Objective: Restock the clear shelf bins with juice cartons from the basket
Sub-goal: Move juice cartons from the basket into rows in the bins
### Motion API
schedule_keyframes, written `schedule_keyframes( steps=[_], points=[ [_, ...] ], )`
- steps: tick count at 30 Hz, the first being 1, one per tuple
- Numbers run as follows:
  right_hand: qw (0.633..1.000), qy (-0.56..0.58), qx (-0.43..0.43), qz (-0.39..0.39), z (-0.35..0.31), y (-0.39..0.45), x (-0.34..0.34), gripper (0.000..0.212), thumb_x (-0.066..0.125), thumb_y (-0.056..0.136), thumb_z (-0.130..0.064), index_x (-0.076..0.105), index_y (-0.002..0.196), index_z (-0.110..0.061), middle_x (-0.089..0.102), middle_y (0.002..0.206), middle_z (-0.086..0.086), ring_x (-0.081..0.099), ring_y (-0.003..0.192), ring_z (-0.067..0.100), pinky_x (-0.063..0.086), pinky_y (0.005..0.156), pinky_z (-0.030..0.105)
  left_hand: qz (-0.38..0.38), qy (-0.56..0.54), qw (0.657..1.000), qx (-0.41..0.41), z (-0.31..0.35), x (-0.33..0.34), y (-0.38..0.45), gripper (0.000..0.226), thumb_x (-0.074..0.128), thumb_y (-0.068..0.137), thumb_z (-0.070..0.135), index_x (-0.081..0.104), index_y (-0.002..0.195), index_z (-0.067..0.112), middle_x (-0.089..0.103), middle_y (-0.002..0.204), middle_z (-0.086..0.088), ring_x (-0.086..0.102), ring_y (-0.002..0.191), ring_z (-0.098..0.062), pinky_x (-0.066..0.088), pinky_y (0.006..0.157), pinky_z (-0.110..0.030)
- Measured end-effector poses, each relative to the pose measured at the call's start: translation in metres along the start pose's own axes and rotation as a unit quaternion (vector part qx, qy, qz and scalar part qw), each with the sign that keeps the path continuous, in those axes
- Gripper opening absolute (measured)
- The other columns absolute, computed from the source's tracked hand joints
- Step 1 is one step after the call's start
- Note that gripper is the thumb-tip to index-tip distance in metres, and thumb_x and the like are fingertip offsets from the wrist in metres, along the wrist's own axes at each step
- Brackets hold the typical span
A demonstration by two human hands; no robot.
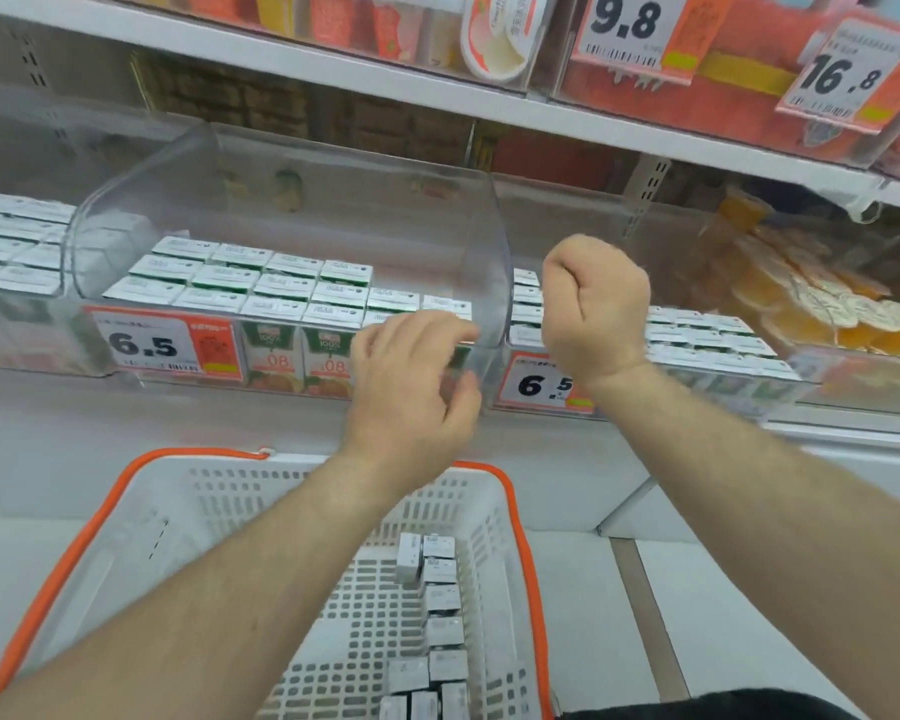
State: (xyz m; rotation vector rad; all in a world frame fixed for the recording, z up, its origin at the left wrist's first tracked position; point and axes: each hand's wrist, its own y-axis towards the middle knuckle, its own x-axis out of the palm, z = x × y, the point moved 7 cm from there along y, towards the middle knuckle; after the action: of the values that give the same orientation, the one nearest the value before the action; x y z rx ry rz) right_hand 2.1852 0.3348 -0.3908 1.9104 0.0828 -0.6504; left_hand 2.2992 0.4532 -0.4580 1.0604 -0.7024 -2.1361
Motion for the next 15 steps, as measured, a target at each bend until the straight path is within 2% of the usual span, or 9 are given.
schedule_keyframes(
  steps=[1, 3, 6, 8, 10, 11, 13, 15],
  points=[
    [0.999, 0.027, -0.038, -0.009, -0.017, -0.022, -0.001, 0.025, 0.039, 0.078, -0.016, 0.048, 0.058, -0.005, 0.044, 0.056, 0.008, 0.039, 0.056, 0.025, 0.028, 0.053, 0.036, -0.024, -0.004, 1.000, -0.014, -0.009, -0.002, -0.013, 0.026, 0.053, 0.080, 0.019, 0.065, 0.103, 0.018, 0.061, 0.101, 0.010, 0.050, 0.100, -0.011, 0.028, 0.088, -0.028],
    [0.992, 0.064, -0.068, -0.080, -0.042, -0.070, 0.011, 0.024, 0.043, 0.078, -0.014, 0.048, 0.056, -0.006, 0.044, 0.054, 0.009, 0.038, 0.054, 0.026, 0.028, 0.053, 0.034, -0.096, -0.022, 0.992, -0.079, -0.034, 0.003, -0.041, 0.020, 0.054, 0.082, 0.016, 0.066, 0.098, 0.019, 0.058, 0.094, 0.014, 0.054, 0.096, -0.013, 0.036, 0.086, -0.032],
    [0.961, 0.051, -0.023, -0.270, -0.044, -0.140, 0.062, 0.025, 0.038, 0.080, -0.025, 0.046, 0.059, -0.013, 0.047, 0.057, 0.003, 0.046, 0.056, 0.028, 0.036, 0.052, 0.033, -0.207, -0.061, 0.948, -0.235, -0.078, 0.020, -0.089, 0.017, 0.057, 0.089, 0.011, 0.063, 0.091, 0.027, 0.061, 0.090, 0.012, 0.058, 0.088, -0.014, 0.046, 0.081, -0.030],
    [0.894, -0.012, 0.020, -0.447, -0.027, -0.186, 0.106, 0.024, 0.032, 0.083, -0.032, 0.045, 0.067, -0.019, 0.055, 0.069, 0.002, 0.051, 0.068, 0.027, 0.040, 0.058, 0.035, -0.253, -0.069, 0.914, -0.309, -0.099, 0.029, -0.118, 0.021, 0.056, 0.091, 0.011, 0.059, 0.086, 0.032, 0.061, 0.084, 0.013, 0.058, 0.078, -0.013, 0.045, 0.071, -0.025],
    [0.811, -0.089, 0.054, -0.576, -0.002, -0.224, 0.136, 0.022, 0.038, 0.089, -0.032, 0.055, 0.085, -0.018, 0.065, 0.098, 0.007, 0.058, 0.091, 0.028, 0.047, 0.073, 0.036, -0.287, -0.061, 0.892, -0.344, -0.111, 0.035, -0.139, 0.019, 0.056, 0.092, 0.014, 0.060, 0.087, 0.032, 0.060, 0.083, 0.014, 0.057, 0.076, -0.010, 0.046, 0.070, -0.025],
    [0.776, -0.112, 0.089, -0.614, 0.011, -0.240, 0.146, 0.024, 0.044, 0.091, -0.032, 0.059, 0.102, -0.017, 0.063, 0.113, 0.009, 0.057, 0.105, 0.029, 0.049, 0.082, 0.037, -0.297, -0.062, 0.883, -0.359, -0.116, 0.038, -0.146, 0.016, 0.056, 0.092, 0.015, 0.061, 0.090, 0.031, 0.060, 0.086, 0.015, 0.058, 0.080, -0.009, 0.047, 0.074, -0.026],
    [0.730, -0.125, 0.177, -0.649, 0.036, -0.270, 0.162, 0.042, 0.051, 0.092, -0.035, 0.052, 0.130, -0.017, 0.054, 0.133, 0.012, 0.052, 0.120, 0.031, 0.047, 0.096, 0.038, -0.301, -0.075, 0.869, -0.385, -0.125, 0.041, -0.157, 0.014, 0.057, 0.093, 0.017, 0.062, 0.090, 0.029, 0.060, 0.090, 0.016, 0.060, 0.088, -0.011, 0.049, 0.081, -0.027],
    [0.697, -0.131, 0.232, -0.666, 0.050, -0.298, 0.177, 0.060, 0.056, 0.090, -0.044, 0.041, 0.143, -0.022, 0.044, 0.143, 0.013, 0.049, 0.126, 0.033, 0.045, 0.102, 0.041, -0.299, -0.083, 0.862, -0.402, -0.135, 0.045, -0.164, 0.015, 0.057, 0.093, 0.018, 0.062, 0.089, 0.031, 0.061, 0.092, 0.015, 0.061, 0.089, -0.011, 0.051, 0.079, -0.026]
  ],
)
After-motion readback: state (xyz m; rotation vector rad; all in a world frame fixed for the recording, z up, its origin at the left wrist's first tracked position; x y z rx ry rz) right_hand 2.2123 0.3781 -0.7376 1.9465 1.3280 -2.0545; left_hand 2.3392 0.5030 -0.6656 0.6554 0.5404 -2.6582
